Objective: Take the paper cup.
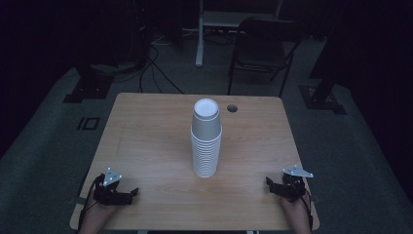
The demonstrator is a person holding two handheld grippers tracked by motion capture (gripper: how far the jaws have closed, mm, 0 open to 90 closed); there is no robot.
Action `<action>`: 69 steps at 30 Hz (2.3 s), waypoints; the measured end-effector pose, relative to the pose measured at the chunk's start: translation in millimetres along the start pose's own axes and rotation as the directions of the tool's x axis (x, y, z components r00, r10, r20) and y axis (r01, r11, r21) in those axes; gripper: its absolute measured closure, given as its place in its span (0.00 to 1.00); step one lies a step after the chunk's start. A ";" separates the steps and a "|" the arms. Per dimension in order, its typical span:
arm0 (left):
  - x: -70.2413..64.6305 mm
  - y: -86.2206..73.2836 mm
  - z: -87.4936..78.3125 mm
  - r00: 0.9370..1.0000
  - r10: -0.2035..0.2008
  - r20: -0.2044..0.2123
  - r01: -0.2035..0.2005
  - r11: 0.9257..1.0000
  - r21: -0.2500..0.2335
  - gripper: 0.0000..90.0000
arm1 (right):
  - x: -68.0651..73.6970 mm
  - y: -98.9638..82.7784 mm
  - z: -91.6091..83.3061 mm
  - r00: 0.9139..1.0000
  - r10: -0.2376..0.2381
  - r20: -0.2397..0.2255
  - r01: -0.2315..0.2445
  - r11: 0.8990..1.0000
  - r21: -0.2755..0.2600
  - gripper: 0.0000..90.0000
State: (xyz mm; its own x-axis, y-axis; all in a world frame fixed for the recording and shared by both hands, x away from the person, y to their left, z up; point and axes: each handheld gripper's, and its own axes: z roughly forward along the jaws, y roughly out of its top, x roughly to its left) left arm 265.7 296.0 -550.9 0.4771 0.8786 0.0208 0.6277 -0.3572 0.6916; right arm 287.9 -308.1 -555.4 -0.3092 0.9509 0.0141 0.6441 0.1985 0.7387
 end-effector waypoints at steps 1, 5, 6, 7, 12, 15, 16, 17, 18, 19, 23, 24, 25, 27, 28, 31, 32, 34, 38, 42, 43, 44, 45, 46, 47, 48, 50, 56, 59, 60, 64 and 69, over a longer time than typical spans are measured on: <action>-0.1 0.0 0.0 1.000 -0.001 0.000 0.001 1.000 0.000 0.01 | 0.0 0.0 0.0 1.000 0.000 0.000 0.000 1.000 0.000 0.21; -0.3 -0.7 -0.7 1.000 0.003 0.005 -0.003 1.000 0.000 0.01 | 0.0 0.0 -0.1 1.000 0.002 0.001 -0.002 1.000 0.000 0.21; -0.5 -0.9 -0.8 1.000 0.004 0.007 -0.004 1.000 -0.001 0.01 | 0.0 0.0 -0.1 1.000 0.002 0.001 -0.002 1.000 0.000 0.21; -0.5 -0.9 -0.8 1.000 0.004 0.007 -0.004 1.000 -0.001 0.01 | 0.0 0.0 -0.1 1.000 0.002 0.001 -0.002 1.000 0.000 0.21; -1.4 -1.7 -1.8 1.000 0.011 0.014 -0.011 1.000 0.001 0.01 | 0.0 0.0 0.0 1.000 0.002 0.001 -0.002 1.000 0.000 0.21; -1.9 -1.2 -2.2 1.000 0.021 0.022 -0.021 1.000 0.008 0.01 | 0.0 0.0 0.0 1.000 0.003 0.001 -0.003 1.000 0.000 0.21; -2.3 -0.9 -2.2 1.000 0.019 0.022 -0.019 1.000 0.010 0.01 | 0.0 0.0 0.0 1.000 0.003 0.001 -0.003 1.000 0.000 0.21; -2.8 -0.5 -2.2 0.999 0.023 0.027 -0.024 1.000 0.013 0.01 | 0.0 0.0 0.0 1.000 0.003 0.001 -0.003 1.000 0.000 0.21; -3.0 0.0 -2.0 0.999 0.027 0.027 -0.027 1.000 0.015 0.01 | 0.0 0.0 0.0 1.000 0.003 0.001 -0.003 1.000 0.000 0.21; -3.6 0.6 -1.7 0.999 0.026 0.027 -0.027 0.999 0.017 0.01 | 0.0 0.0 0.0 1.000 0.003 0.001 -0.003 1.000 0.000 0.21; -6.6 3.4 -0.5 0.999 0.034 0.039 -0.035 0.999 0.021 0.01 | 0.0 0.0 0.0 1.000 0.004 0.001 -0.004 1.000 0.000 0.21; -8.0 4.1 -0.4 0.999 0.034 0.039 -0.035 0.999 0.017 0.01 | 0.0 0.0 0.0 1.000 0.004 0.001 -0.004 1.000 0.001 0.21; -8.6 4.9 -0.3 0.998 0.033 0.054 -0.034 0.999 0.010 0.01 | -0.1 0.0 0.0 1.000 0.003 0.001 -0.003 1.000 0.000 0.21; -9.6 6.4 -0.2 0.997 0.028 0.065 -0.028 1.000 0.000 0.01 | 0.0 0.0 0.0 1.000 0.004 0.001 -0.004 1.000 0.000 0.21; -9.9 7.3 0.0 0.996 0.024 0.081 -0.024 1.000 -0.005 0.01 | 0.0 0.0 0.0 1.000 0.004 0.001 -0.004 1.000 0.001 0.21; -10.1 10.2 0.3 0.996 0.019 0.089 -0.018 1.000 -0.018 0.01 | 0.0 0.0 0.0 1.000 0.004 0.001 -0.004 1.000 0.000 0.21; -10.7 11.1 0.5 0.997 0.024 0.078 -0.023 1.000 -0.018 0.01 | 0.0 0.0 0.0 1.000 0.004 0.001 -0.004 1.000 0.000 0.21; -11.9 12.3 1.8 0.996 0.037 0.079 -0.036 0.999 -0.013 0.01 | 0.0 0.0 0.0 1.000 0.004 0.001 -0.004 1.000 0.001 0.21; -13.6 13.3 3.4 0.994 0.051 0.095 -0.051 0.999 -0.008 0.01 | 0.0 0.0 0.0 1.000 0.004 0.001 -0.004 1.000 0.000 0.21; -14.1 15.2 2.8 0.993 0.054 0.109 -0.052 0.998 -0.020 0.01 | -0.1 0.0 0.0 1.000 0.003 0.001 -0.003 1.000 0.001 0.21; -14.2 15.7 2.4 0.993 0.056 0.108 -0.053 0.998 -0.028 0.01 | 0.0 0.0 0.0 1.000 0.004 0.001 -0.004 1.000 0.000 0.21; -14.0 16.3 2.1 0.991 0.055 0.120 -0.051 0.998 -0.029 0.01 | -0.1 0.0 0.0 1.000 0.004 0.001 -0.004 1.000 0.000 0.21; -14.2 17.2 1.9 0.992 0.055 0.116 -0.052 0.998 -0.033 0.01 | -0.1 0.0 0.0 1.000 0.004 0.001 -0.004 1.000 0.001 0.21; -14.4 18.0 1.8 0.990 0.059 0.125 -0.056 0.998 -0.034 0.01 | -0.1 0.0 0.0 1.000 0.004 0.001 -0.004 1.000 0.001 0.21; -14.7 18.6 1.7 0.990 0.063 0.123 -0.059 0.998 -0.034 0.01 | -0.1 0.0 0.0 1.000 0.004 0.001 -0.004 1.000 0.001 0.21; -15.2 19.3 1.5 0.991 0.062 0.116 -0.058 0.998 -0.036 0.01 | -0.1 0.0 0.0 1.000 0.004 0.001 -0.004 1.000 0.001 0.21; -15.5 21.1 1.4 0.990 0.060 0.128 -0.055 0.998 -0.038 0.01 | -0.1 0.0 0.0 1.000 0.004 0.001 -0.004 1.000 0.001 0.21; -21.0 26.9 3.7 0.986 0.078 0.150 -0.072 0.997 -0.041 0.01 | -0.1 0.0 0.0 1.000 0.004 0.001 -0.004 1.000 0.001 0.21; -24.1 30.7 5.6 0.983 0.087 0.164 -0.081 0.996 -0.043 0.01 | -0.1 0.0 0.0 1.000 0.004 0.001 -0.004 1.000 0.000 0.21; -25.1 32.1 5.9 0.982 0.089 0.168 -0.083 0.996 -0.043 0.01 | -0.1 0.0 0.0 1.000 0.004 0.001 -0.004 1.000 0.000 0.21; -28.6 38.5 7.1 0.976 0.102 0.192 -0.094 0.994 -0.047 0.01 | 0.0 0.0 0.0 1.000 0.004 0.001 -0.004 1.000 0.001 0.21; -34.2 47.3 7.5 0.971 0.123 0.203 -0.115 0.992 -0.055 0.01 | 0.0 0.0 0.0 1.000 0.004 0.001 -0.004 1.000 0.000 0.21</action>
State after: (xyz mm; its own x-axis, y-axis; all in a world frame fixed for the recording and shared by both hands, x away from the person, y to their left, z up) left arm 283.6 246.7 -524.3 0.6656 0.7452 -0.0408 0.5341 -0.4375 0.7234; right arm 287.9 -308.2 -555.4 -0.3062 0.9518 0.0162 0.6455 0.1951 0.7384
